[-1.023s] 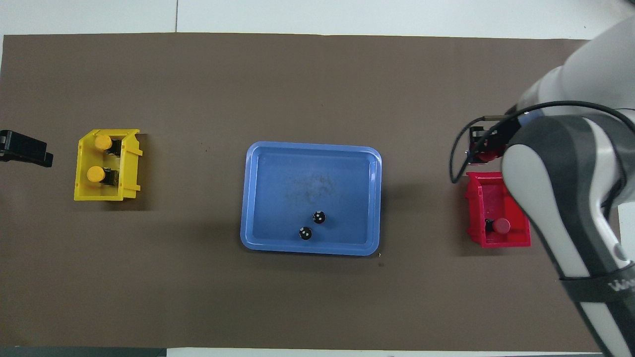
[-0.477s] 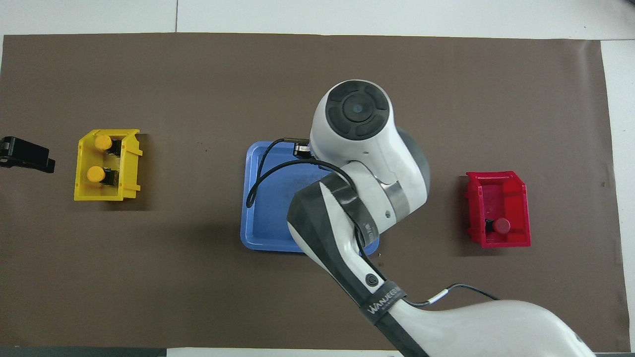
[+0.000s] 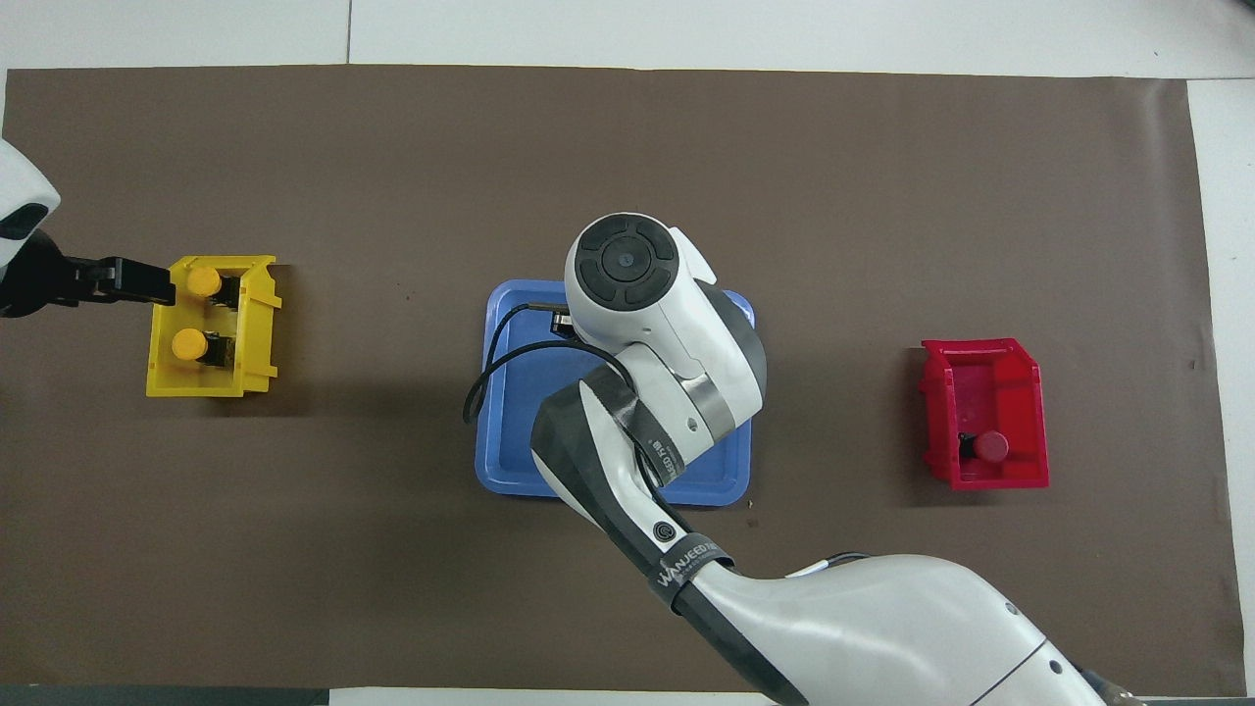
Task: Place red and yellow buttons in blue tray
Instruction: 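Release the red button while the left gripper reaches the yellow bin, then grasp a red button with the right gripper while the left gripper grasps yellow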
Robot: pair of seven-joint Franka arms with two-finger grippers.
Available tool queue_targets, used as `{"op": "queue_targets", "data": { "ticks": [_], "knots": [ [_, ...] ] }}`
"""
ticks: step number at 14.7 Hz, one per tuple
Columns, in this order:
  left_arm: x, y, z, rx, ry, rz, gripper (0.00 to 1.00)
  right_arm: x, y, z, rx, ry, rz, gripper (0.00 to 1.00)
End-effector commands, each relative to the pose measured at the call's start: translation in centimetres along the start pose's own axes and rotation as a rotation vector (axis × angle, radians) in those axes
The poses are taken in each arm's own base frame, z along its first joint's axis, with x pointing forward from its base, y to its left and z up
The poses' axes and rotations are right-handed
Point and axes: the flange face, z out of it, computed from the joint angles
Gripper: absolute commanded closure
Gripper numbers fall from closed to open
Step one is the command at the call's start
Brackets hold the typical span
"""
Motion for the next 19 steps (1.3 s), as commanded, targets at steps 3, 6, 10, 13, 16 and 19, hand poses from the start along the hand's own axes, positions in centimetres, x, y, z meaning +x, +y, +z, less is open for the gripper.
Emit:
{"op": "queue_targets", "data": {
  "ticks": [3, 6, 10, 13, 16, 19],
  "knots": [
    [3.6, -2.3, 7.7, 0.004, 0.029, -0.021, 0.28, -1.0, 1.5, 1.1, 0.016, 0.006, 0.021, 0.51],
    [4.2, -2.8, 9.6, 0.006, 0.039, -0.028, 0.34, -0.3, 1.5, -0.5, 0.024, 0.016, 0.028, 0.01],
    [4.2, -2.7, 10.7, 0.005, 0.037, -0.030, 0.34, 2.9, 7.6, -10.8, 0.011, 0.053, 0.005, 0.01],
    [4.3, -2.6, 11.1, 0.005, 0.033, -0.029, 0.34, 3.1, 21.1, -15.4, -0.027, -0.016, -0.136, 0.01],
    [4.4, -2.6, 11.9, 0.005, 0.030, -0.028, 0.34, 1.2, 31.0, -15.0, -0.029, -0.069, -0.172, 0.01],
    [4.0, -2.5, 13.2, 0.005, 0.035, -0.030, 0.34, 0.1, 37.3, -11.9, -0.020, -0.090, -0.182, 0.06]
  ]
}}
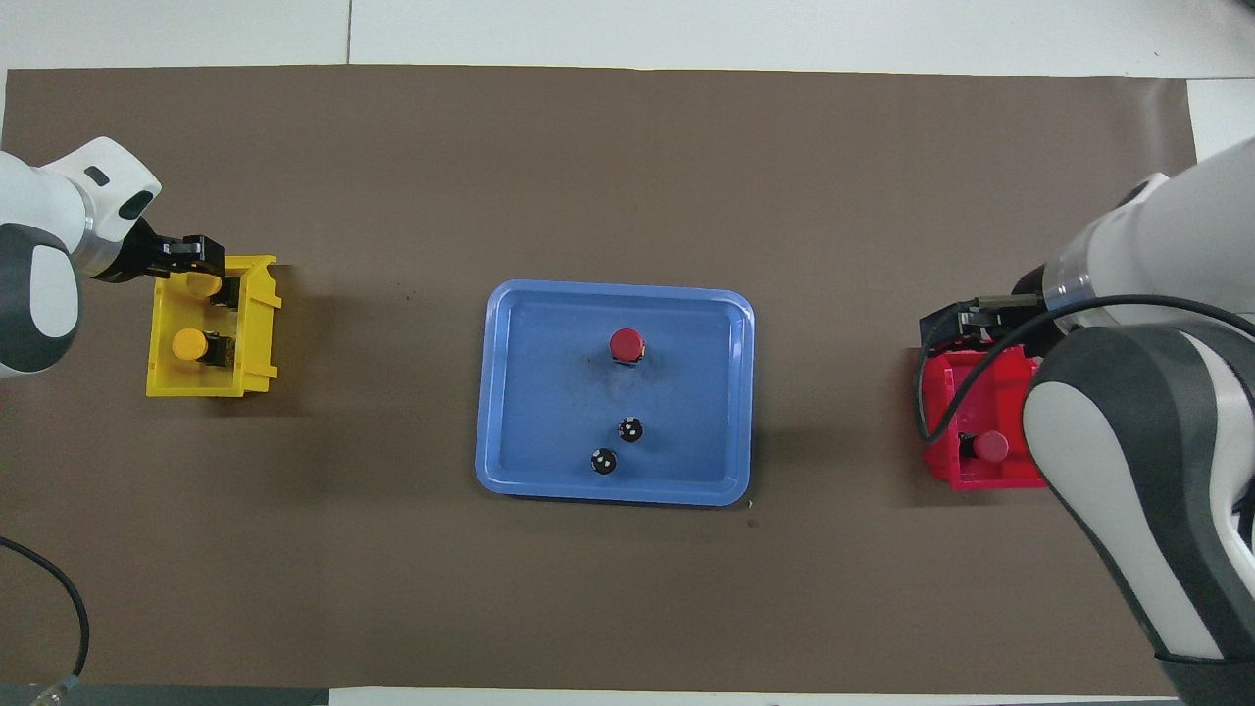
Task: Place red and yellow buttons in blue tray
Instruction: 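Grasp a red button with the right gripper while the left gripper grasps yellow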
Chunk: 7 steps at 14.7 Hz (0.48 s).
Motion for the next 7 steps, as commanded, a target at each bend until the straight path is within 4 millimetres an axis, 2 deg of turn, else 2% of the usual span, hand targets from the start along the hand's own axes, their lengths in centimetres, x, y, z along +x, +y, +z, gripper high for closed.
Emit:
{"op": "queue_targets", "data": {
  "ticks": [1, 3, 4, 6, 7],
  "knots": [
    [-0.3, 0.0, 1.4, -0.003, 0.028, 0.004, 0.34, -2.7, 3.8, 4.1, 0.001, 0.009, -0.047, 0.10],
    [-0.4, 0.1, 1.8, -0.003, 0.025, 0.006, 0.35, -3.4, 6.2, 6.3, 0.004, 0.043, -0.096, 0.19],
    [-0.4, 0.0, 1.9, -0.003, 0.022, 0.003, 0.46, -3.5, 7.1, 7.3, 0.006, 0.038, -0.091, 0.20],
    [-0.6, 0.1, 1.9, -0.005, 0.006, 0.004, 0.94, -4.0, 7.4, 8.8, 0.006, 0.030, -0.091, 0.23],
    [-0.6, 0.1, 1.9, -0.007, -0.001, 0.002, 0.99, -4.2, 7.5, 9.6, 0.006, 0.032, -0.089, 0.24]
  ]
}}
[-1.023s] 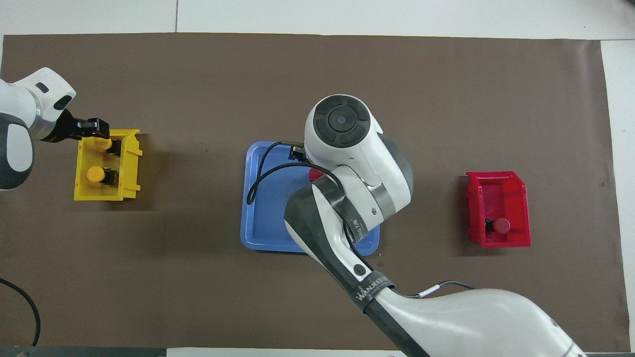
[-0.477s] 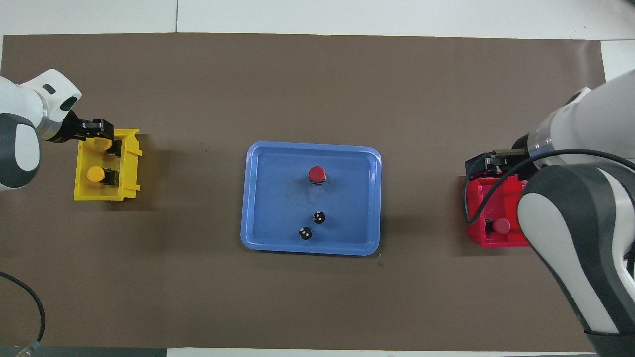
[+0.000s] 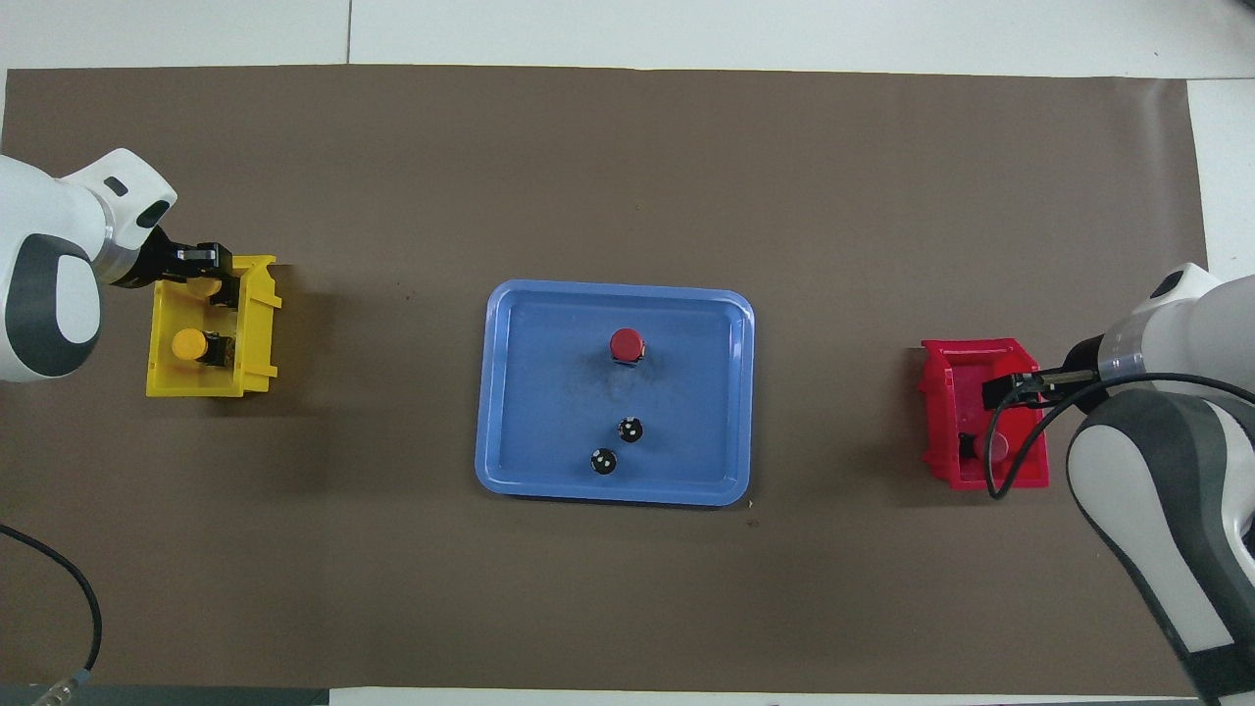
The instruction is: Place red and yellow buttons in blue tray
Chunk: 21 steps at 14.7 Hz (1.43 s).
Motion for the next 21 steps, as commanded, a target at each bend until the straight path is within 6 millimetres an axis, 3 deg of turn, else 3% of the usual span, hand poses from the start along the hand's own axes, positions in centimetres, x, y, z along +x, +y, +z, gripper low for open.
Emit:
{"op": "queue_targets", "data": {
  "ticks": [1, 3, 6, 7, 8, 11, 12, 15, 18, 21],
  "knots": [
    [-0.2, 0.3, -0.3, -0.009, -0.020, 0.001, 0.99, -1.4, -0.2, 1.8, -0.009, 0.016, -0.023, 0.24],
    [0.8, 0.3, -3.0, -0.012, -0.045, -0.001, 0.99, -1.9, -0.2, 3.7, -0.010, 0.016, -0.033, 0.25],
    [2.6, 0.1, -11.4, -0.008, -0.107, -0.001, 0.98, -2.3, -0.1, 4.5, -0.010, 0.017, -0.032, 0.28],
    [2.7, 0.7, -13.6, -0.007, -0.135, -0.004, 0.99, -2.6, 0.2, 5.1, -0.009, 0.005, -0.026, 0.30],
    [2.5, 2.7, -14.3, -0.004, -0.160, -0.016, 0.98, -2.7, 0.4, 5.3, -0.010, 0.007, -0.022, 0.32],
    [1.1, 13.1, -14.2, 0.013, -0.176, -0.106, 0.98, -3.2, 0.4, 6.1, -0.011, 0.016, -0.025, 0.36],
    [-0.4, 17.4, -14.4, 0.013, -0.171, -0.113, 0.99, -3.3, 0.5, 6.4, -0.012, 0.019, -0.037, 0.37],
    [-5.1, 27.0, -12.6, -0.033, -0.120, -0.182, 0.98, -3.5, 1.3, 7.1, -0.011, 0.019, -0.033, 0.39],
    [-9.1, 33.6, -10.6, -0.050, -0.093, -0.180, 0.98, -4.0, 1.3, 7.7, -0.009, 0.010, -0.033, 0.44],
    [-10.8, 38.0, -7.6, -0.079, -0.052, -0.192, 0.99, -4.4, 1.2, 8.2, -0.012, 0.022, -0.030, 0.45]
  ]
}}
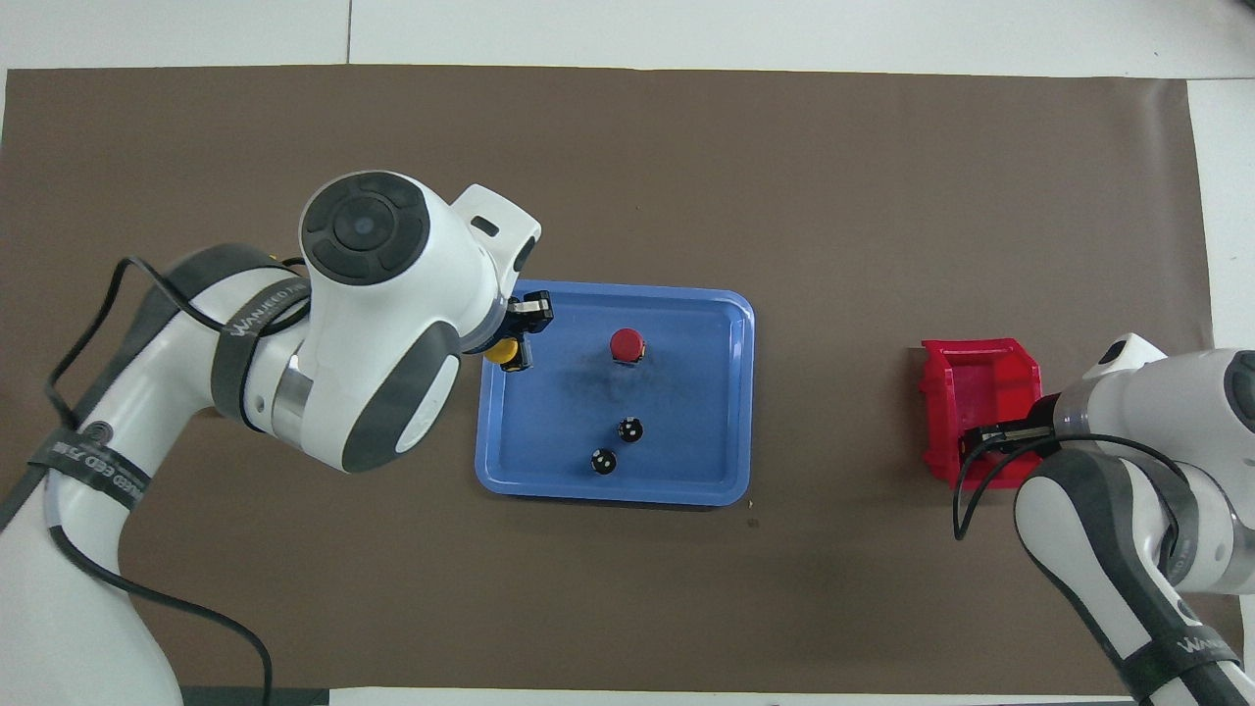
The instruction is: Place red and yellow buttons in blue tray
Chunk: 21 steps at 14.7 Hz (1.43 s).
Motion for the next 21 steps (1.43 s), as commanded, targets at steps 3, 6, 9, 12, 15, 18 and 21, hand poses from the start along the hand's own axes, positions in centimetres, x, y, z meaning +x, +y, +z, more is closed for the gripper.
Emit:
{"op": "queue_targets", "data": {
  "ticks": [3, 6, 9, 12, 15, 18, 21],
  "knots": [
    [-1.5, 2.1, 3.3, -0.043, 0.034, -0.020, 0.99, -1.0, -0.1, 0.1, -0.009, 0.017, -0.018, 0.55],
    [-1.1, 2.6, 5.4, -0.043, 0.036, -0.027, 0.99, -0.8, -0.6, 0.0, -0.010, 0.020, 0.002, 0.75],
    [-0.7, 2.4, 6.2, -0.044, 0.038, -0.033, 0.98, 0.9, -1.3, -1.5, -0.012, 0.016, -0.015, 0.80],
    [-0.4, 2.9, 7.5, -0.052, 0.049, -0.031, 0.96, 4.5, -1.0, -6.4, -0.005, -0.052, -0.016, 0.80],
    [-0.4, 2.8, 7.6, -0.046, 0.042, -0.033, 0.42, 8.8, -1.5, -13.2, -0.005, -0.068, -0.028, 0.79],
    [-0.4, 2.7, 7.4, -0.037, 0.036, -0.034, 0.17, 12.4, -5.7, -18.1, 0.000, -0.048, -0.018, 0.79],
    [-1.7, 3.0, 6.0, 0.029, -0.025, -0.034, 0.00, 14.9, -14.7, -19.7, 0.018, 0.015, 0.094, 0.79]
  ]
}}
